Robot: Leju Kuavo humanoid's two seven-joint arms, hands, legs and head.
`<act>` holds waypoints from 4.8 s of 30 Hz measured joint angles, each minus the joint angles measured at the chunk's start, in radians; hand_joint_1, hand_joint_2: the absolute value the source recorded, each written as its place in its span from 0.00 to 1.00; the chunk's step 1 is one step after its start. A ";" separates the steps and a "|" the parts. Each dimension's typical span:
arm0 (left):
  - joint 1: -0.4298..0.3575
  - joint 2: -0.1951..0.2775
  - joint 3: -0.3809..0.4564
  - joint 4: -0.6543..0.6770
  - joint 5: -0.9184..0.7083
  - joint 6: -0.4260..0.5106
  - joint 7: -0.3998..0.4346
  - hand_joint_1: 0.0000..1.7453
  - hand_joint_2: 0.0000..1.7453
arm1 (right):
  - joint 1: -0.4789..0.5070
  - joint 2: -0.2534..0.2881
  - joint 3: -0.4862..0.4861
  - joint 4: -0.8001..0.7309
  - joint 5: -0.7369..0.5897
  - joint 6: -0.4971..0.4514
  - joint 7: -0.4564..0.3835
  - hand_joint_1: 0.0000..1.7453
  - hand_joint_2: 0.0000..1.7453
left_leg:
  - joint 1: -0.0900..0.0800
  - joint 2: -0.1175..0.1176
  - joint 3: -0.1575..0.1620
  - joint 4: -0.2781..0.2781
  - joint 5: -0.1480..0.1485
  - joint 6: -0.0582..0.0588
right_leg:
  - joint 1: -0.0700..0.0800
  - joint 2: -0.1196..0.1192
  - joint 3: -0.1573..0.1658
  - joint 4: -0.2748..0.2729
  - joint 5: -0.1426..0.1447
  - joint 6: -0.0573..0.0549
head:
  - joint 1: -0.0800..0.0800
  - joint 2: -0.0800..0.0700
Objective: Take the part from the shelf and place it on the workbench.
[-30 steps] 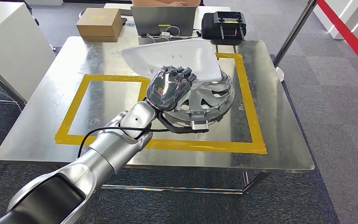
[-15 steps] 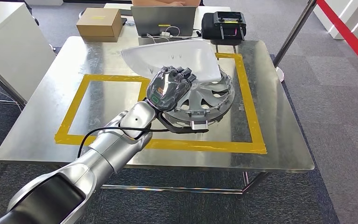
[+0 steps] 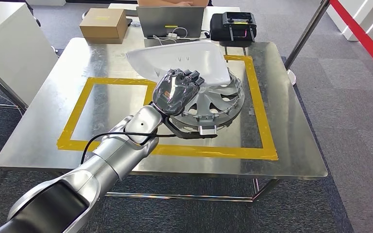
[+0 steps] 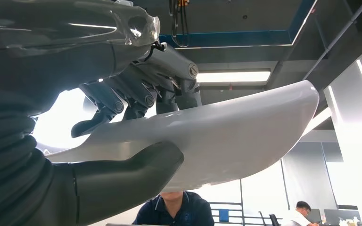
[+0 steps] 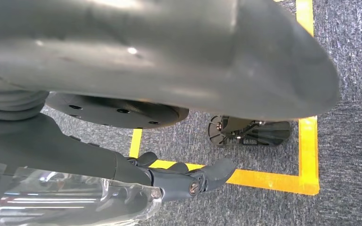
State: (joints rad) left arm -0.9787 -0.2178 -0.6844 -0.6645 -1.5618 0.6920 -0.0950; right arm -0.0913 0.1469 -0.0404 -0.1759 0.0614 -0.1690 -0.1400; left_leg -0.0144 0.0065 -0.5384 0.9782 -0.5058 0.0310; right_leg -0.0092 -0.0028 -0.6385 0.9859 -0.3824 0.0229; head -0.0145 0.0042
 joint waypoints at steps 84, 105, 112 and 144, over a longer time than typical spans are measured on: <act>0.000 0.000 0.000 0.000 0.000 0.001 0.000 1.00 1.00 | 0.000 0.000 0.000 0.000 0.000 0.000 0.000 0.00 0.00 | 0.000 0.000 0.000 0.000 0.000 0.000 | 0.000 0.000 0.000 0.000 0.000 0.000 | 0.000 0.000; 0.000 0.000 0.000 0.000 0.000 0.001 0.000 1.00 1.00 | 0.000 0.000 0.000 0.000 0.000 0.000 0.000 0.00 0.00 | 0.000 0.000 -0.001 0.000 0.000 0.000 | 0.000 0.000 -0.001 0.000 0.000 0.000 | 0.000 0.000; 0.000 0.000 0.000 0.000 0.000 0.001 0.000 1.00 1.00 | 0.000 0.000 0.000 0.000 0.000 0.000 0.000 0.00 0.00 | 0.000 0.000 -0.001 0.000 0.000 0.000 | 0.000 0.000 -0.001 0.000 0.000 0.000 | 0.000 0.000; -0.002 0.000 -0.002 0.002 0.000 0.001 0.000 1.00 1.00 | 0.000 0.000 0.000 0.000 0.000 0.000 0.000 0.00 0.00 | 0.000 0.000 -0.002 0.000 0.000 0.000 | 0.000 0.000 -0.002 0.000 0.000 0.000 | 0.000 0.000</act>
State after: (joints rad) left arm -0.9808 -0.2174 -0.6862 -0.6630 -1.5618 0.6931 -0.0950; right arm -0.0913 0.1469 -0.0404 -0.1759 0.0614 -0.1690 -0.1400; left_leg -0.0143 0.0065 -0.5402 0.9782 -0.5056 0.0309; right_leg -0.0091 -0.0028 -0.6403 0.9859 -0.3824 0.0228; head -0.0145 0.0042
